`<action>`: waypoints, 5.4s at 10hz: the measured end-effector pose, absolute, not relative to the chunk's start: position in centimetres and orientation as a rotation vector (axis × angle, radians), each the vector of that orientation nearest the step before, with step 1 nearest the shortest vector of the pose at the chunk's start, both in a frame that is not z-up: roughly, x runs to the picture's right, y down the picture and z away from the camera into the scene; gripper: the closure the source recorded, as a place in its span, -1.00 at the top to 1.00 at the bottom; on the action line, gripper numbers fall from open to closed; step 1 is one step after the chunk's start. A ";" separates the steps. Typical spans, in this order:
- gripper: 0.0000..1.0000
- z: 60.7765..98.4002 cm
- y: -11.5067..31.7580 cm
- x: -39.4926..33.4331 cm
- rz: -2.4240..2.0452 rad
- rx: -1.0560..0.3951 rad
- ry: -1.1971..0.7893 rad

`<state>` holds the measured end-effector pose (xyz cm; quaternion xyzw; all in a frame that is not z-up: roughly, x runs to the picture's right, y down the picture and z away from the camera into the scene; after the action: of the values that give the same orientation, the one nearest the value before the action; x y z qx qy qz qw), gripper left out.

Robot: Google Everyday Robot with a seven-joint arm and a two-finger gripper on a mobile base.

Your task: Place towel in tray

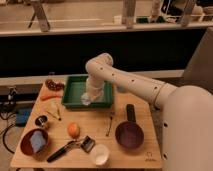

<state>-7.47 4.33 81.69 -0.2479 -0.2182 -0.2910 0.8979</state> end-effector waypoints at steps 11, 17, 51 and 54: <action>-1.00 84.0 1.4 -8.6 -0.633 -0.470 -0.533; -1.00 84.7 0.7 -9.1 -0.662 -0.453 -0.577; -0.57 89.6 -0.5 -10.5 -0.675 -0.420 -0.671; -0.35 89.8 -0.5 -10.6 -0.669 -0.419 -0.673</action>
<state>-10.56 -0.50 89.84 -0.2000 -0.3215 -0.3198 0.8686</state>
